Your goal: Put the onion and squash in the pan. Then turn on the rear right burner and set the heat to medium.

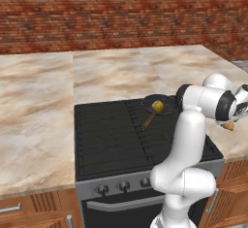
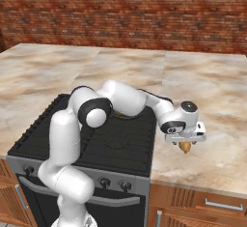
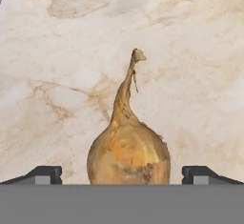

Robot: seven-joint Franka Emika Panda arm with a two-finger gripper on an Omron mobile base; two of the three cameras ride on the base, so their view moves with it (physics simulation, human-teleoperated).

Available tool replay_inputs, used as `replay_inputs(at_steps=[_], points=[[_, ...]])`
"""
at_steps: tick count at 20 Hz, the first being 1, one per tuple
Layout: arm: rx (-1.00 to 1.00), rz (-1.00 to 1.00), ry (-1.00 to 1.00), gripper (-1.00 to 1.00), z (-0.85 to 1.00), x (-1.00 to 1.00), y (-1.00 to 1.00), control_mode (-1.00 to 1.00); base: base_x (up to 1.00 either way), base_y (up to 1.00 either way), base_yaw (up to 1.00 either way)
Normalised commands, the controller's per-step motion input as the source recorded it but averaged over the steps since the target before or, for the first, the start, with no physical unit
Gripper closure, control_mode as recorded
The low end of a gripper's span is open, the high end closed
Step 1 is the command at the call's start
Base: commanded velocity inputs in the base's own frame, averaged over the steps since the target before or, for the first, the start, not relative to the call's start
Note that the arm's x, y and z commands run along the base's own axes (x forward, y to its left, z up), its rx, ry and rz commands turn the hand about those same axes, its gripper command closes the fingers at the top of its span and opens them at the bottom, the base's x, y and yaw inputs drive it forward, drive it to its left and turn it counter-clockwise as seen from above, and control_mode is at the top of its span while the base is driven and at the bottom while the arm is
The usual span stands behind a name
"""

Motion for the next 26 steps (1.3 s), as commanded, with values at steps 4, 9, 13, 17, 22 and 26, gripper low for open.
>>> replay_inputs(at_steps=[4,9,13,17,22,26], points=[[0.03,0.01,0.01,-1.00,-0.17,0.02,0.00,-1.00,0.00,0.00,0.00],[0.02,0.01,0.00,-1.00,-0.19,0.00,0.00,-1.00,0.00,0.00,0.00],[0.00,0.00,0.01,1.00,-0.02,0.00,0.00,-1.00,0.00,0.00,0.00],[0.00,0.00,0.00,1.00,0.00,0.00,0.00,-1.00,0.00,0.00,0.00],[0.00,0.00,0.00,1.00,0.02,-0.01,0.03,-1.00,0.00,0.00,0.00],[0.00,0.02,-0.09,1.00,0.58,-0.04,0.34,-1.00,0.00,0.00,0.00]])
